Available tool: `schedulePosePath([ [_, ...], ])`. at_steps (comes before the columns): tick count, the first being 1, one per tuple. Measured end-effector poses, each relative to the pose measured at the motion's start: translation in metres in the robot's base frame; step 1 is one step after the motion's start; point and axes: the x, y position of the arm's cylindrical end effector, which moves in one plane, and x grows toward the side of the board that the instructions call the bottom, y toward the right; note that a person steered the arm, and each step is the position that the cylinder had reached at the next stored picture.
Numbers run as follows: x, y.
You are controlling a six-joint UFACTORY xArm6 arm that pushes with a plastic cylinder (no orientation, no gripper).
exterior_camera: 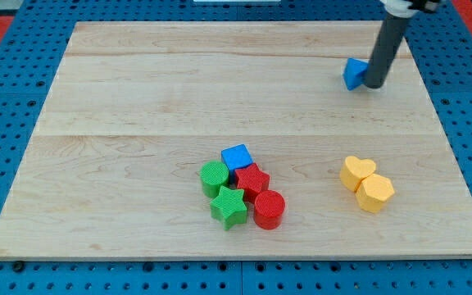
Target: Move your arm to the bottom center
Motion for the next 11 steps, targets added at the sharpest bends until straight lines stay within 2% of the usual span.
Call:
schedulePosePath([
  [2, -0.01, -0.032],
  [4, 0.055, -0.167],
  [5, 0.075, -0.189],
  [6, 0.092, -0.197],
  [7, 0.106, -0.168],
  [9, 0.127, -0.152],
  [10, 0.16, -0.122],
  [11, 0.212, -0.108],
])
